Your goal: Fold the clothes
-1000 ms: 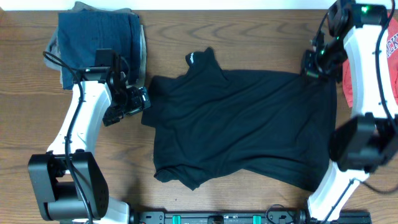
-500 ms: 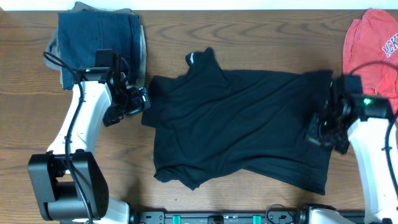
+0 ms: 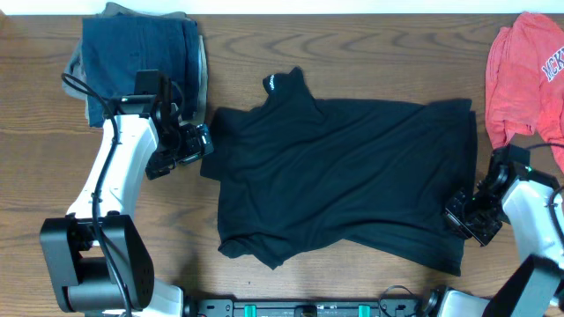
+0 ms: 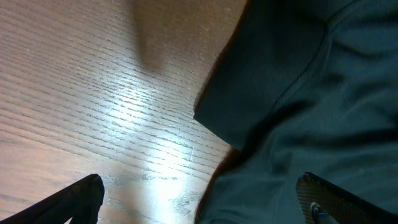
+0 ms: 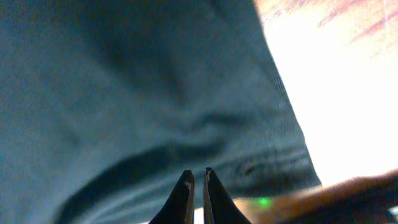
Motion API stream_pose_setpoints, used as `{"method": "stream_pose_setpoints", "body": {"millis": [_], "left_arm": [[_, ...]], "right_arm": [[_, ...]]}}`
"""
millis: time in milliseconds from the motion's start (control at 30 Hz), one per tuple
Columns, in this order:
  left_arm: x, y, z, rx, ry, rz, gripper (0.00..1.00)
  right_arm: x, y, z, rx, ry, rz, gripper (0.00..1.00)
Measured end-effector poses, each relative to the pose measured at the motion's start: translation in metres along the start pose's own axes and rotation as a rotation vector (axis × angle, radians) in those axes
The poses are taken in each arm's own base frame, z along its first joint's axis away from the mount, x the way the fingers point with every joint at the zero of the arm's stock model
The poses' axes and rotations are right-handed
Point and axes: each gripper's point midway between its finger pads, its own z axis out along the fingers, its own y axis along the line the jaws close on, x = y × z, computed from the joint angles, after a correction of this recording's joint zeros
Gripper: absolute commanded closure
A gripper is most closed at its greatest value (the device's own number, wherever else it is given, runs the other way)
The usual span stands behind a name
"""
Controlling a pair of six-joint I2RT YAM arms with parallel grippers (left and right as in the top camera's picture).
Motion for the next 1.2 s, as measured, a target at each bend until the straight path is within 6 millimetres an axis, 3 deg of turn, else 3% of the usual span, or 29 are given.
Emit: {"method": "stream_pose_setpoints", "body": {"millis": [300, 433, 700, 867, 1100, 1133, 1200], "left_arm": [[0.001, 0.000, 0.000, -0.002, 0.004, -0.001, 0.00], [0.002, 0.001, 0.000, -0.003, 0.008, -0.001, 0.00], [0.002, 0.001, 0.000, -0.003, 0.009, -0.001, 0.00], [0.002, 0.001, 0.000, -0.003, 0.009, -0.001, 0.00], [0.002, 0.001, 0.000, -0.004, 0.009, -0.001, 0.00], [0.002, 0.001, 0.000, -0.004, 0.009, -0.001, 0.00], [0.002, 0.001, 0.000, -0.004, 0.009, -0.001, 0.00]], "right_arm": [[-0.012, 0.000, 0.032, -0.023, 0.072, 0.036, 0.99], [-0.015, -0.005, 0.035, -0.024, 0.085, 0.076, 0.99], [-0.030, -0.040, 0.030, 0.067, 0.048, 0.193, 0.99], [-0.052, -0.051, 0.015, 0.089, 0.002, 0.239, 0.99], [-0.079, -0.038, -0.028, 0.042, -0.051, 0.256, 0.99], [-0.084, -0.034, -0.034, 0.023, -0.060, 0.250, 0.97], [-0.091, -0.024, -0.043, -0.028, -0.076, 0.222, 0.85]]}}
